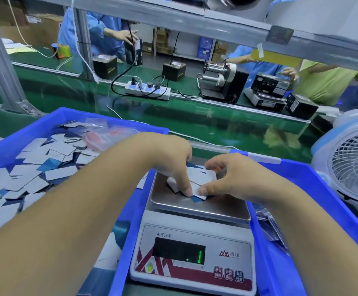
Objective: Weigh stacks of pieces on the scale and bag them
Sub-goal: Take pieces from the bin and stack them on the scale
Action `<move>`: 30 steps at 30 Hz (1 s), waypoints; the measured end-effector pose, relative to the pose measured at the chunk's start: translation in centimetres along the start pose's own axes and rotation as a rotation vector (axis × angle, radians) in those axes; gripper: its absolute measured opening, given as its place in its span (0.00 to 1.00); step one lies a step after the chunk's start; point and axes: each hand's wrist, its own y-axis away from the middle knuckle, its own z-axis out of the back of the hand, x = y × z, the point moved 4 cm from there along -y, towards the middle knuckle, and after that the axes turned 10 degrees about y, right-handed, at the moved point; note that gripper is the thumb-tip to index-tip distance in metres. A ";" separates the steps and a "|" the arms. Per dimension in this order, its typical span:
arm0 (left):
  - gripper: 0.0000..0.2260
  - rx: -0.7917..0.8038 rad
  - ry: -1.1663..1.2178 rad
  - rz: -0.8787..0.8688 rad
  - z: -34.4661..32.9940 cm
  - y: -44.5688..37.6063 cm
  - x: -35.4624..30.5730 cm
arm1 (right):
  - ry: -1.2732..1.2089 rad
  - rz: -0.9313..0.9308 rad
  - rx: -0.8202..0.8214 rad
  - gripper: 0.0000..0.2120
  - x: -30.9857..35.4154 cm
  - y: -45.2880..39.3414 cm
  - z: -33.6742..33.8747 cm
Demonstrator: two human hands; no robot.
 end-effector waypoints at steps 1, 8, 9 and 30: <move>0.35 0.009 -0.014 0.005 0.1 -0.2 -0.2 | -0.002 -0.009 0.008 0.34 0.0 -0.1 0.1; 0.31 0.061 -0.037 0.069 0.6 -0.4 -0.8 | -0.086 -0.076 0.101 0.22 0.9 -0.3 0.3; 0.31 0.066 -0.039 0.077 0.6 -0.4 -0.8 | -0.095 -0.081 0.095 0.21 1.0 -0.2 0.3; 0.22 -0.262 0.710 -0.326 -1.9 1.2 1.0 | -0.135 0.203 -0.345 0.24 2.4 2.0 0.6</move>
